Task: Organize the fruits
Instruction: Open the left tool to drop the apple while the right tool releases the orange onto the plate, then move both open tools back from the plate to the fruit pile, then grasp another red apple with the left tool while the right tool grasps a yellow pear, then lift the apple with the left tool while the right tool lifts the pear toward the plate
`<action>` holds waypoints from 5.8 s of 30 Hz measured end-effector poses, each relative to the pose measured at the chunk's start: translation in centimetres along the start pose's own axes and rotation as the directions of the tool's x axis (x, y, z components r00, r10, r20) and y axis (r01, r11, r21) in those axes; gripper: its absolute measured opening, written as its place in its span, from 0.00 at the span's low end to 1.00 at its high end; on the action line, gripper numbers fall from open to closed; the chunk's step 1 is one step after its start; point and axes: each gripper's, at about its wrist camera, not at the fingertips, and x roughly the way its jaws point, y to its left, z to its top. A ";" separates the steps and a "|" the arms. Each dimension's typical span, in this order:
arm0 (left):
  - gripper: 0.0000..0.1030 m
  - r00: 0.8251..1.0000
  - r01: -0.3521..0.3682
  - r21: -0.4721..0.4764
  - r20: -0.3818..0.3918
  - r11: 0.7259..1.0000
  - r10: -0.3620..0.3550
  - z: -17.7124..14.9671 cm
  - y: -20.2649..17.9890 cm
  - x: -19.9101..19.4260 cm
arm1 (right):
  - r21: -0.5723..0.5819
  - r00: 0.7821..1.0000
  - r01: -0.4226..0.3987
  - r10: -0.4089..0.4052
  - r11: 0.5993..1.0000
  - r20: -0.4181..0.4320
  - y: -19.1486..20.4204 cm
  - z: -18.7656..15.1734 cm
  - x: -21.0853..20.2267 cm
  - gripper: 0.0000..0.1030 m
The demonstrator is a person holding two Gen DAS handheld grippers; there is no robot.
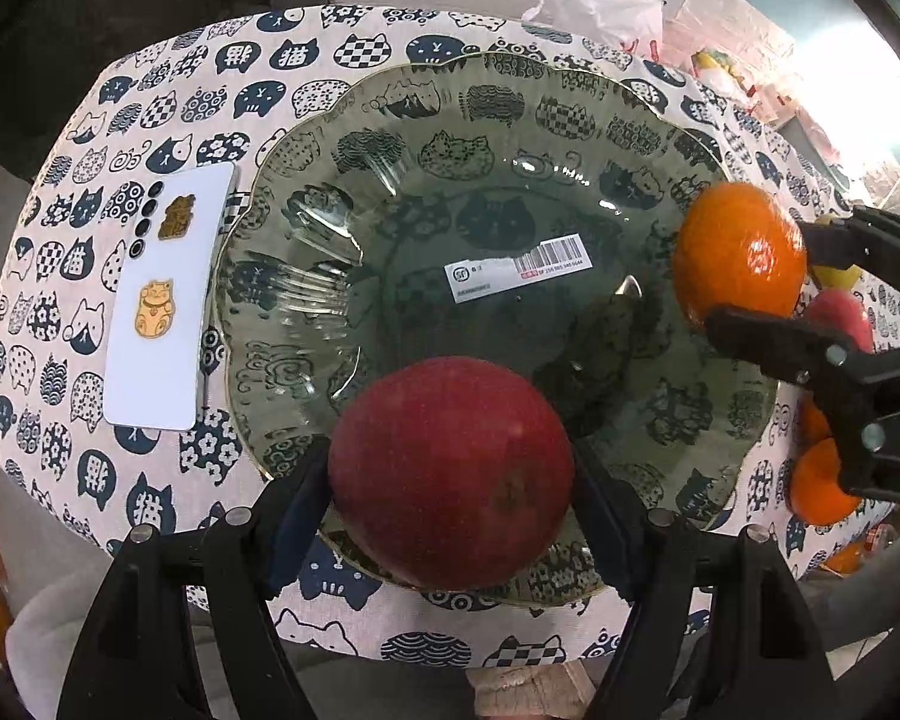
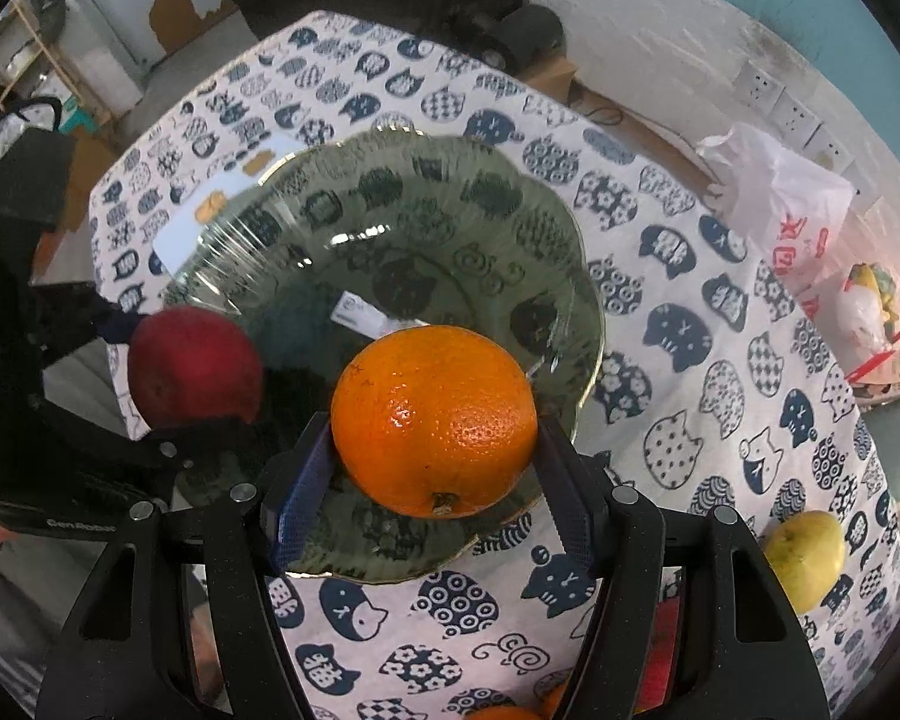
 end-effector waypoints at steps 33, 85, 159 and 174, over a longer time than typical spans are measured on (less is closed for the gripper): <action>0.80 0.996 0.005 0.027 0.094 1.000 -0.008 -0.1 -2.4 -4.6 | 0.088 0.996 -0.025 0.018 0.996 0.087 -1.8 -0.2 -3.3 0.73; 0.83 0.976 0.013 0.319 0.204 0.948 -0.082 5.0 -21.8 -7.7 | 0.304 0.959 0.168 -0.227 0.938 0.171 -17.2 -13.4 -14.8 0.82; 0.84 0.983 0.163 0.279 -0.130 0.946 -0.131 5.9 -29.7 3.6 | 0.480 0.963 0.180 -0.253 0.859 0.091 -22.7 -20.0 -12.2 0.77; 0.72 0.983 0.177 0.325 -0.107 0.929 -0.150 5.7 -30.1 4.4 | 0.483 0.967 0.178 -0.242 0.857 0.074 -22.3 -20.7 -11.5 0.77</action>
